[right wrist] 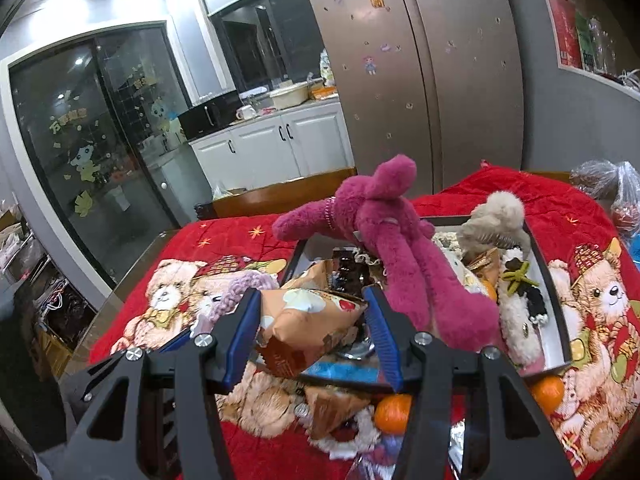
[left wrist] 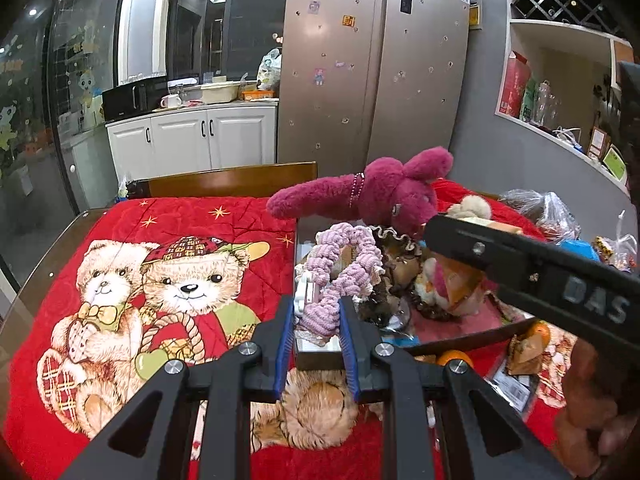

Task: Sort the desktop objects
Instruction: 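Lower the rope ring and Choco Magic pack over the tray box contents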

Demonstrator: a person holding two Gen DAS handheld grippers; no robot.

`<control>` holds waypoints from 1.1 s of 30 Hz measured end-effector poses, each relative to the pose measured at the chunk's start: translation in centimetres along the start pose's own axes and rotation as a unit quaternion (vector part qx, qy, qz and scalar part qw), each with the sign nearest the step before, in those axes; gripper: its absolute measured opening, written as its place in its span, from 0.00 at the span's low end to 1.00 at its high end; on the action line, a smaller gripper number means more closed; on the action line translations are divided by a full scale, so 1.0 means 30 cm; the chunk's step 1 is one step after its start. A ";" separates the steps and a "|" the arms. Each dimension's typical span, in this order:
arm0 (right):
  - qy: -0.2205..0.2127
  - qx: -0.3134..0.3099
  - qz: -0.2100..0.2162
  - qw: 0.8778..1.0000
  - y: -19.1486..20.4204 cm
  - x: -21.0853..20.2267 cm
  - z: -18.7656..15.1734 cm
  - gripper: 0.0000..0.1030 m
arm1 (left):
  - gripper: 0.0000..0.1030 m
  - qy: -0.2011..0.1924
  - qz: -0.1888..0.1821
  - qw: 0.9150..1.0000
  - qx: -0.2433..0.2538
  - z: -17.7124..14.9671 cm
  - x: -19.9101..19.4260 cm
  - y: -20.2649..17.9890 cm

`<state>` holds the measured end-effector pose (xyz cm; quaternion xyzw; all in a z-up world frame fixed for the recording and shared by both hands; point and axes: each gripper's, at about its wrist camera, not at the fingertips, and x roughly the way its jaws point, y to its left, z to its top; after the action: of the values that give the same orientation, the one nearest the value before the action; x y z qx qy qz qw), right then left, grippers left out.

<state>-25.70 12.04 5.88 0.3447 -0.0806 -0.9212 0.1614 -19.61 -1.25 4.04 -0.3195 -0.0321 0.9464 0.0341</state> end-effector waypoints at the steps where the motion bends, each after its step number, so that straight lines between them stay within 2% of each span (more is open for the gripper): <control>1: 0.005 0.002 -0.002 1.000 -0.013 0.030 0.007 0.53 | 0.22 -0.001 0.001 1.000 0.000 0.000 0.009 -0.001; 7: 0.014 -0.004 -0.021 1.000 -0.055 0.142 0.033 0.53 | 0.22 0.014 -0.009 1.000 -0.008 0.001 0.077 0.006; 11: 0.003 0.004 -0.018 1.000 -0.094 0.189 0.041 0.53 | 0.22 0.023 -0.005 1.000 -0.005 -0.009 0.126 0.021; 14: 0.011 -0.007 -0.031 0.999 -0.114 0.228 0.033 0.53 | 0.22 0.030 -0.003 0.999 -0.017 -0.015 0.152 0.054; 24: 0.019 -0.041 -0.027 0.999 -0.075 0.256 0.005 0.52 | 0.22 0.039 -0.002 0.999 -0.011 -0.035 0.172 0.048; 33: 0.030 -0.040 -0.017 0.999 -0.048 0.262 -0.010 0.52 | 0.22 0.034 -0.011 0.999 0.001 -0.029 0.157 0.027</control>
<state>-31.43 10.61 0.48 0.3662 -0.0330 -0.9157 0.1620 -22.86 -1.62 0.43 -0.3510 -0.0335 0.9347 0.0459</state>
